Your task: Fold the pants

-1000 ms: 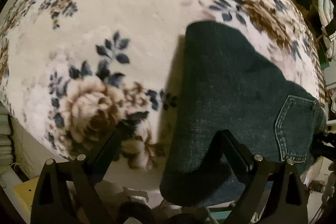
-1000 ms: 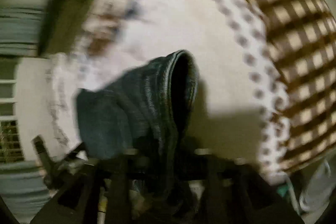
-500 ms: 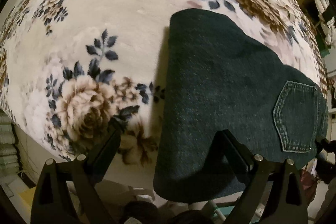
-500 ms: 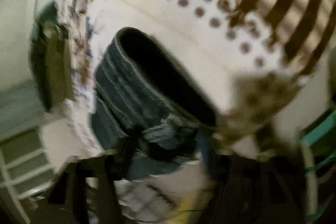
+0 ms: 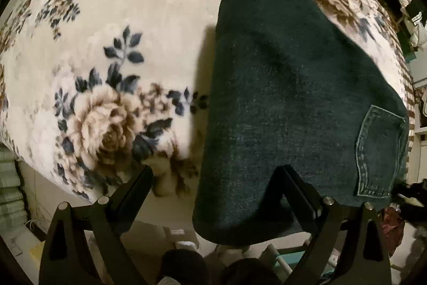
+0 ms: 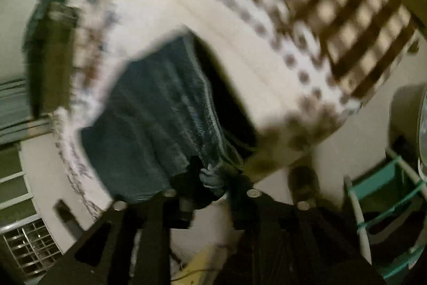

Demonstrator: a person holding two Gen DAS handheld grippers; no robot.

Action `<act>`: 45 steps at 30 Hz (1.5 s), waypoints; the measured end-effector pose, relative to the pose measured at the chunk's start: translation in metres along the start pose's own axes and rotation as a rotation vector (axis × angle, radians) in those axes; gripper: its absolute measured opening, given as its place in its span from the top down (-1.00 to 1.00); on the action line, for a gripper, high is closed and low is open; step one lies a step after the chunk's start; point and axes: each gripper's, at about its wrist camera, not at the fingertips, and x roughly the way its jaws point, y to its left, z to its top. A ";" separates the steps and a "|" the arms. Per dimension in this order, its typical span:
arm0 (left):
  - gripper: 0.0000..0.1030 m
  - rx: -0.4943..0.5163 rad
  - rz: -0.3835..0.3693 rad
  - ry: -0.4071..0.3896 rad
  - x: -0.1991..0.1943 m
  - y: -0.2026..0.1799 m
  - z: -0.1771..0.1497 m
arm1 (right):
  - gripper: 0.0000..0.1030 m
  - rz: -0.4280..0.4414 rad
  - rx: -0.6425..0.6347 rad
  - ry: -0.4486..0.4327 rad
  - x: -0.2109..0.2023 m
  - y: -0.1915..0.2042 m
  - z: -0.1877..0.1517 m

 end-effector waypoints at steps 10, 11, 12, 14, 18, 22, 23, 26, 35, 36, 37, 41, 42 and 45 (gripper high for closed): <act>-0.87 -0.041 -0.040 0.010 0.007 0.007 -0.004 | -0.68 0.252 0.107 0.016 0.018 -0.032 -0.012; -0.87 -0.048 -0.046 0.012 0.009 0.009 -0.005 | -0.68 0.287 0.140 0.031 0.030 -0.035 -0.012; -0.87 -0.053 -0.049 0.013 0.009 0.009 -0.005 | -0.67 0.340 0.162 0.030 0.038 -0.037 -0.013; -0.87 -0.058 -0.055 0.012 0.010 0.011 -0.006 | -0.50 0.446 0.171 -0.029 0.042 -0.035 -0.011; -0.87 -0.076 -0.082 0.013 0.019 0.023 -0.004 | 0.24 0.462 0.122 -0.135 0.040 -0.022 -0.011; -0.88 -0.091 -0.122 0.015 0.025 0.030 -0.007 | 0.39 0.384 -0.077 -0.244 0.003 0.011 -0.015; -0.88 -0.091 -0.125 0.016 0.026 0.032 -0.008 | 0.39 0.354 -0.103 -0.253 0.001 0.014 -0.013; -0.89 -0.106 -0.136 0.021 0.030 0.036 -0.011 | 0.03 0.316 -0.017 -0.133 0.026 -0.007 0.007; -0.88 -0.114 -0.303 -0.019 0.048 0.042 -0.003 | -0.62 0.449 0.002 -0.027 0.058 -0.026 0.004; -0.88 -0.121 -0.332 -0.022 0.052 0.042 -0.001 | -0.70 0.469 0.002 -0.031 0.061 -0.022 0.007; -0.88 -0.127 -0.348 -0.024 0.053 0.040 0.001 | -0.71 0.489 -0.002 -0.032 0.065 -0.017 0.011; -0.88 -0.137 -0.375 -0.050 0.054 0.035 0.012 | -0.77 0.534 -0.042 -0.020 0.077 0.001 0.019; -0.88 -0.139 -0.382 -0.054 0.054 0.034 0.014 | -0.81 0.538 -0.047 -0.024 0.078 0.003 0.020; -0.88 -0.150 -0.401 -0.055 0.053 0.032 0.019 | -0.83 0.566 -0.048 -0.011 0.080 0.003 0.023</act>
